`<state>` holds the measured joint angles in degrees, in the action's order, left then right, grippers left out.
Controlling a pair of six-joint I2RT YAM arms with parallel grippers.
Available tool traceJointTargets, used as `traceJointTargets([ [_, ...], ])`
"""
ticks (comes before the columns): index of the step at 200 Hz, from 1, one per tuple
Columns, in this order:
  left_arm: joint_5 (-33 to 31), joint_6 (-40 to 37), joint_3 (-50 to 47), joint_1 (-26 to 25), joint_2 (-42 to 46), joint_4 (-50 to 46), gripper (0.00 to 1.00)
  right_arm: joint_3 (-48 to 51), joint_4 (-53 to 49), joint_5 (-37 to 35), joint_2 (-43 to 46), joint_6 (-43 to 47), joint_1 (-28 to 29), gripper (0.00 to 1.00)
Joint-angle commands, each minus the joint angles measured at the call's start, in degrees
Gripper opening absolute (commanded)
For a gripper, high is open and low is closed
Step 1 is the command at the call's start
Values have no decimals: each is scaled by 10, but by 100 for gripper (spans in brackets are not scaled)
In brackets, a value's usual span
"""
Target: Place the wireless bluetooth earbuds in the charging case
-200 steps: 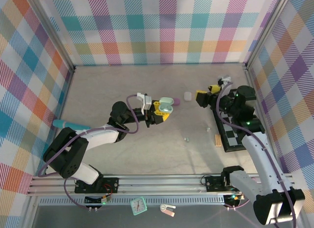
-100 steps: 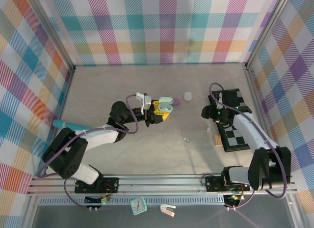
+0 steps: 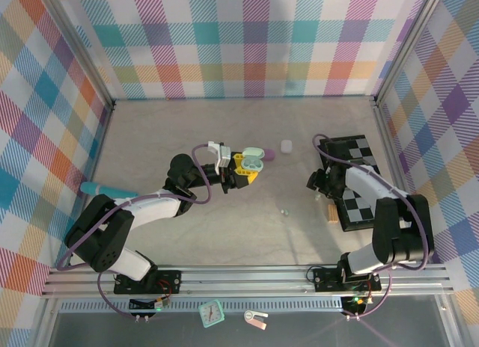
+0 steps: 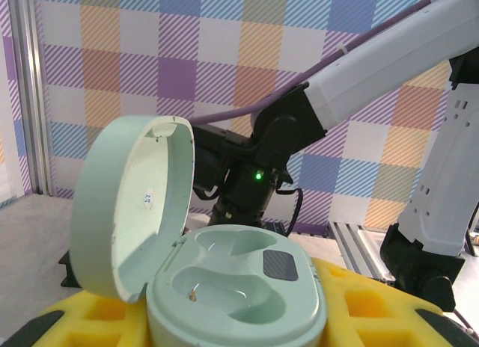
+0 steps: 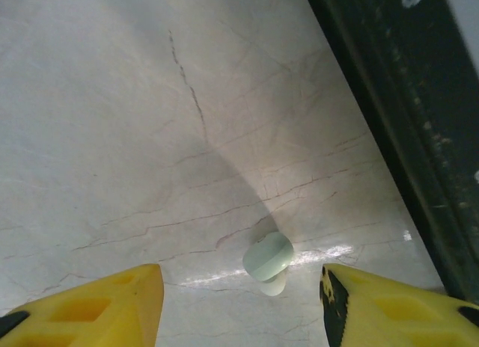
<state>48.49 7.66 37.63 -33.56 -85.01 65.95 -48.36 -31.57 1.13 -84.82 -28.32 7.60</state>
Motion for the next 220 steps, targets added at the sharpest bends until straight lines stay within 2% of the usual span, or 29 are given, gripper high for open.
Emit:
traceJointTargets([
  [1,7,-14,-8,6,21,7,37,8,18,-3,-19,-19,10,57],
  [70,9,-15,-8,6,26,2,37,-2,33,-7,-63,-9,32,46],
  [140,10,-16,-10,6,29,1,37,-9,22,-23,-75,0,34,28],
  [172,6,-17,-13,6,31,1,37,-19,20,-8,-73,23,46,27],
  [220,-7,-14,-23,8,41,-2,37,-74,-14,-24,-113,67,122,27],
])
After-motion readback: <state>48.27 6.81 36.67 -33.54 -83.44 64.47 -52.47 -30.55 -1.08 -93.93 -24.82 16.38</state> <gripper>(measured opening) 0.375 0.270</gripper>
